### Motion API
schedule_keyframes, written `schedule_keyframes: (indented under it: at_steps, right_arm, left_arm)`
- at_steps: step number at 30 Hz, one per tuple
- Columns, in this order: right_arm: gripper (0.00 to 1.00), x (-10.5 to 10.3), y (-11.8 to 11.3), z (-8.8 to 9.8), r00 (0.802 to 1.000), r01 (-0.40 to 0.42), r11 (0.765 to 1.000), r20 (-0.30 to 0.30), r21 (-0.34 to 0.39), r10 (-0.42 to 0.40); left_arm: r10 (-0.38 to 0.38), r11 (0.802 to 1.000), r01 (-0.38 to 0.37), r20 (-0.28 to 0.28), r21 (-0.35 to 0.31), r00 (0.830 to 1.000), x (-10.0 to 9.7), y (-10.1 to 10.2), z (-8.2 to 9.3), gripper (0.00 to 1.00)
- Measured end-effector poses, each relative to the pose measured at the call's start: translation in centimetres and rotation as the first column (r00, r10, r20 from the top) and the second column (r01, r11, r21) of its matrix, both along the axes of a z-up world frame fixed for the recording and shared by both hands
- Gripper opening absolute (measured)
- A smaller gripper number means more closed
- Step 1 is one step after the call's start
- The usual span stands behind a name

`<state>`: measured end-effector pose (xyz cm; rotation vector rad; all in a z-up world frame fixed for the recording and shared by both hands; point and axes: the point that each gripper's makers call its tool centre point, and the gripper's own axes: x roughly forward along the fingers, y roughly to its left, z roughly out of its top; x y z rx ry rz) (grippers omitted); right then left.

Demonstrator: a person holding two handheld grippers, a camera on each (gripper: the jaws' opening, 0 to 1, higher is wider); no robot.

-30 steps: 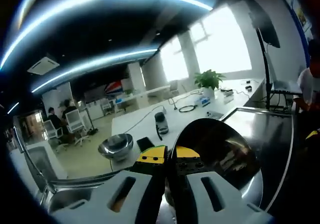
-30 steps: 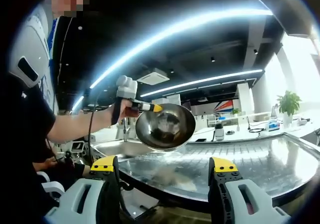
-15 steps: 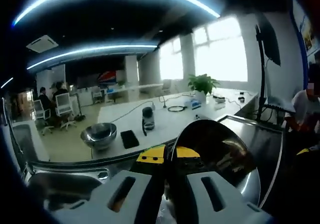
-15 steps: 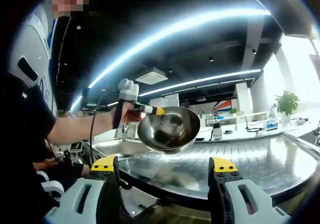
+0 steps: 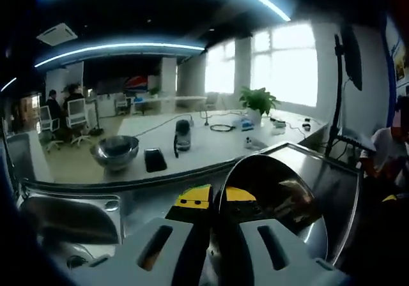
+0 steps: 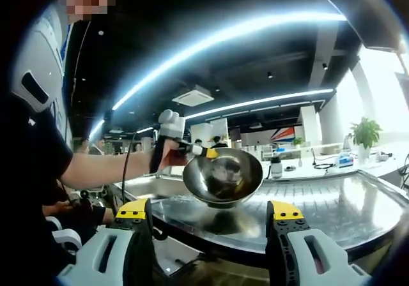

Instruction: Pick up bowl with dirty water move over sink pour dirty water into sink return bowl to place

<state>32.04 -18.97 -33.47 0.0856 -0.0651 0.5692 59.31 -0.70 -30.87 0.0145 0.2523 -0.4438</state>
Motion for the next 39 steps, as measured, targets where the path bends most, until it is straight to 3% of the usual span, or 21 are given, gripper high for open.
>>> schedule_keyframes:
  at_steps: [5,8,9,14,29,39]
  right_arm:
    - [0.65,0.0,0.2,0.1,1.0,0.002,1.0,-0.002,-0.008,-0.002]
    - [0.65,-0.1,0.4,0.0,1.0,0.001,1.0,-0.009,-0.024,-0.001]
    - [0.65,-0.1,0.4,0.0,1.0,0.002,1.0,-0.009,-0.026,-0.002]
    - [0.65,-0.1,0.4,0.0,1.0,0.008,1.0,-0.012,-0.021,-0.008]
    - [0.65,-0.2,1.0,0.0,1.0,-0.01,1.0,-0.011,-0.026,0.01]
    - [0.65,-0.1,0.7,-0.4,1.0,-0.005,1.0,-0.021,-0.023,0.004]
  left_arm:
    - [0.014,0.998,-0.018,-0.049,-0.066,0.999,0.8,0.4,-1.5,0.0]
    - [0.017,0.998,-0.021,-0.06,-0.063,0.998,1.2,0.5,-2.1,0.0]
    - [0.014,0.995,-0.022,-0.081,-0.095,0.997,1.3,0.3,-2.5,0.0]
    - [0.026,0.992,-0.037,-0.097,-0.118,0.995,1.6,0.7,-3.4,0.0]
    - [0.021,0.999,-0.023,-0.09,-0.022,0.996,2.2,0.7,-4.2,0.0]
    - [0.007,1.0,-0.006,-0.076,0.008,0.997,2.5,0.7,-4.2,0.0]
